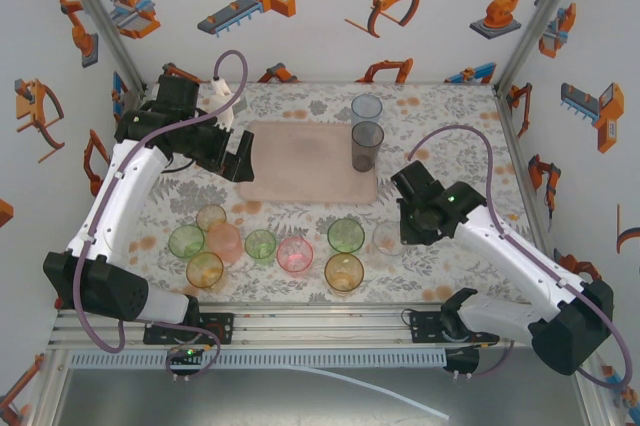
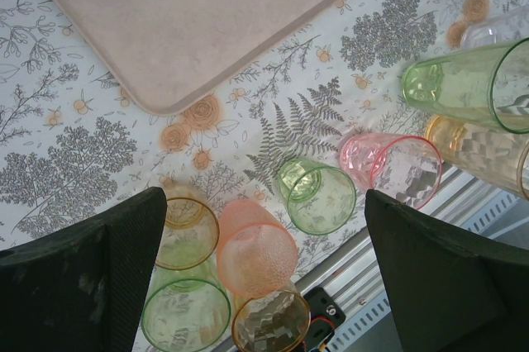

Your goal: Place the glasses into the tray

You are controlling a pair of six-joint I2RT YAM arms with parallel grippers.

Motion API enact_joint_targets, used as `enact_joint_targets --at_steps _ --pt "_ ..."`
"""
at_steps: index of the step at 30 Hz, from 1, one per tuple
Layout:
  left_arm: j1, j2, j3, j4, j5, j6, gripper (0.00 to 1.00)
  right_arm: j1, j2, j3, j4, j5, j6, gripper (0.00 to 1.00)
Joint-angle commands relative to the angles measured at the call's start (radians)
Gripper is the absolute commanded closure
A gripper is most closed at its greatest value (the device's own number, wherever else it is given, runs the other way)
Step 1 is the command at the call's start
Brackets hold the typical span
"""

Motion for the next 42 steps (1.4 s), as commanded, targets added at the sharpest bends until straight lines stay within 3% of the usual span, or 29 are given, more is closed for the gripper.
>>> enact_joint_targets --at_steps 1,11,20,29,42 --pt "-0.004 -0.019 -0.002 -0.003 0.019 -0.008 0.03 0.005 -0.013 0.03 -0.022 0.058 0.014 1.0" --pt "-0.005 -0.035 -0.006 -0.003 0.02 -0.008 0.03 0.005 0.021 0.142 -0.062 0.12 -0.008 1.0" --pt "-0.004 -0.069 -0.027 -0.001 0.004 0.002 0.03 -0.002 0.162 0.323 -0.05 0.172 -0.087 1.0" --pt "-0.004 -0.096 -0.04 0.0 -0.007 0.007 0.03 -0.062 0.346 0.472 0.04 0.14 -0.156 1.0" --pt "-0.003 -0.079 -0.028 0.0 -0.01 0.006 0.03 -0.135 0.484 0.53 0.177 0.074 -0.168 1.0"
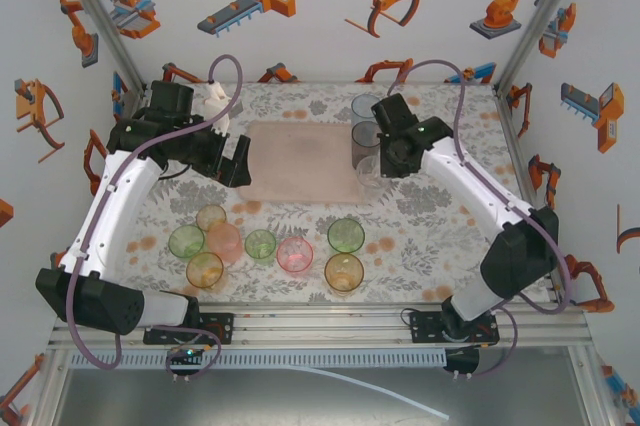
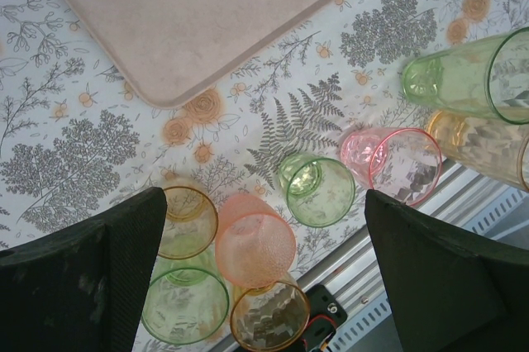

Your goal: Place the glasses into the tray

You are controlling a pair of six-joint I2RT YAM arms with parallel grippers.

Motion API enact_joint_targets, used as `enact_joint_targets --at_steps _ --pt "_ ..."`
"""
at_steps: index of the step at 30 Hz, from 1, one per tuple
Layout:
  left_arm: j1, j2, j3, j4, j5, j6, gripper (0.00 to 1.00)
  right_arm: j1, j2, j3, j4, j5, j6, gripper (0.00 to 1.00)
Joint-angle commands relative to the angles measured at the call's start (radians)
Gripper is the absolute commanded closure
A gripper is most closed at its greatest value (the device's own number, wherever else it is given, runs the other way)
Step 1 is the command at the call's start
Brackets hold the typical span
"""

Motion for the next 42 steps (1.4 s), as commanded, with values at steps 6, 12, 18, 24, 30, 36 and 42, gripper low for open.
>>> enact_joint_targets --at_steps 6,12,18,24,30,36,42 --pt "-0.003 -0.005 0.006 -0.006 -0.001 0.006 0.03 -0.026 0.047 0.044 0.065 -0.042 -0.019 1.0" --pt "-0.003 -0.009 0.005 -0.007 -0.003 0.01 0.03 -0.029 0.066 0.04 0.088 -0.063 -0.018 1.0" --pt "-0.003 -0.006 0.003 -0.007 -0.001 0.01 0.03 -0.029 0.088 0.043 0.099 -0.073 -0.016 1.0" --pt "-0.002 -0.008 0.003 -0.007 -0.002 0.009 0.03 -0.03 0.112 0.042 0.1 -0.073 -0.017 1.0" --pt "-0.002 -0.016 -0.004 -0.004 -0.004 0.012 0.03 -0.03 0.112 0.046 0.097 -0.072 -0.018 1.0" --pt "-0.002 -0.023 -0.017 0.0 -0.002 0.012 0.03 -0.031 0.125 0.046 0.089 -0.072 -0.019 0.94" --pt "-0.001 -0.031 -0.022 0.003 -0.002 0.012 0.03 -0.032 0.132 0.049 0.089 -0.074 -0.019 0.93"
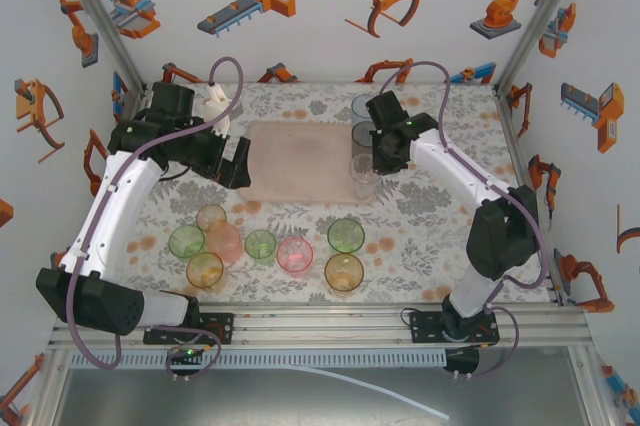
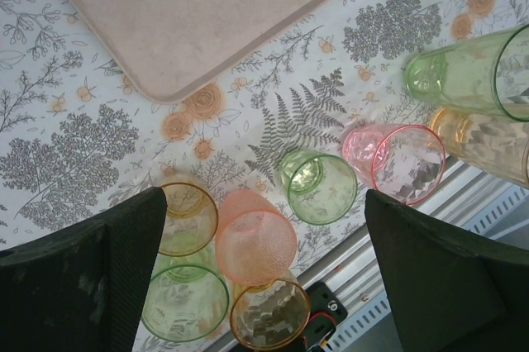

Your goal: Place the glasses into the tray

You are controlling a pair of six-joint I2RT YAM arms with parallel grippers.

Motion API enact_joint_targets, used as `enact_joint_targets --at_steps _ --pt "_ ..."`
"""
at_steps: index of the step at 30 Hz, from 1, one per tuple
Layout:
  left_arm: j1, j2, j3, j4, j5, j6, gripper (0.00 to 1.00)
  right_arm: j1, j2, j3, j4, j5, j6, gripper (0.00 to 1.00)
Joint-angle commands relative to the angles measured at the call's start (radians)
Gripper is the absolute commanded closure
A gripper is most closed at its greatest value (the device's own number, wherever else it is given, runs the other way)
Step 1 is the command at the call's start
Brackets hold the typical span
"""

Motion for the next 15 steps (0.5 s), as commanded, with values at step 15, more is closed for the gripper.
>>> enact_joint_targets --at_steps 15 --pt "0.002 -0.039 -0.013 0.006 0.006 0.012 0.03 -0.007 0.032 0.051 0.005 -0.012 -0.006 0.74"
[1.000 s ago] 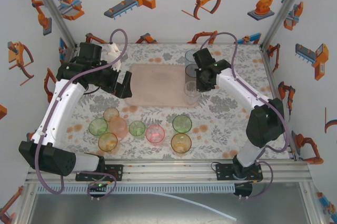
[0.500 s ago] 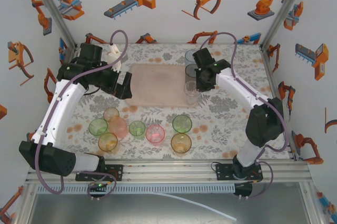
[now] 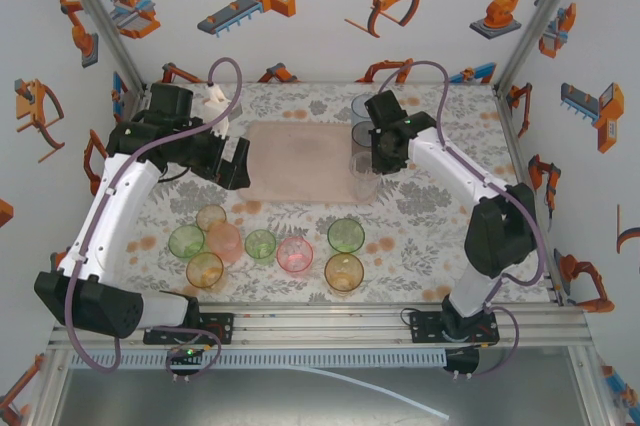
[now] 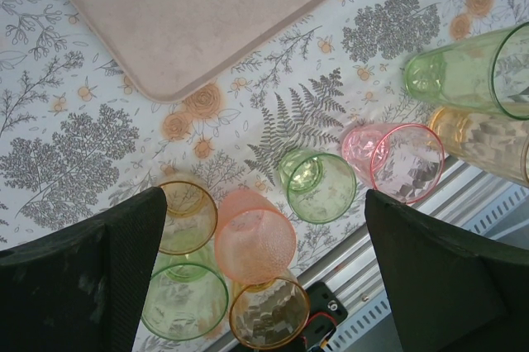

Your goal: Place the glasses into the tray

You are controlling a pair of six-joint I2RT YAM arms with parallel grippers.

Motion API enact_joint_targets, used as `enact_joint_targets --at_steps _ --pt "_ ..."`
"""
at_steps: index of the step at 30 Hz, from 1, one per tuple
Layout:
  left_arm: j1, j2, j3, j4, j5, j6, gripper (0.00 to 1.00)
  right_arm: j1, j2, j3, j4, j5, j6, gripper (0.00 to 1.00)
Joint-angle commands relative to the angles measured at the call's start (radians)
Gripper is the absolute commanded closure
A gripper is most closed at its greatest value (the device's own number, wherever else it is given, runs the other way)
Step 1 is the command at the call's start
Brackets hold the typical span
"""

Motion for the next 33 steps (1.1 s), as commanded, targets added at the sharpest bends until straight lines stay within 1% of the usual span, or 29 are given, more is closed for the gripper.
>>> enact_joint_targets --at_steps 1,16,23,29,32,33 --pt "0.001 -0.022 -0.007 0.005 0.006 0.012 0.03 -0.007 0.014 0.038 0.003 -0.008 -0.006 0.74" --pt "0.005 -0.021 0.006 0.0 0.003 0.012 0.03 -0.007 -0.027 0.089 -0.041 -0.019 -0.023 0.64" --pt "0.004 -0.017 0.016 -0.004 0.001 0.012 0.03 -0.007 -0.106 0.086 -0.083 -0.003 -0.035 0.62" --pt "-0.002 -0.003 0.035 -0.015 0.042 0.011 0.03 -0.006 -0.188 0.047 -0.113 0.002 -0.031 0.62" --pt "-0.029 0.028 0.07 -0.047 0.061 0.036 0.03 -0.006 -0.237 0.01 -0.131 0.004 -0.011 0.62" --pt "-0.054 0.04 0.084 -0.058 0.036 0.048 0.03 -0.006 -0.248 0.0 -0.135 0.003 -0.006 0.62"
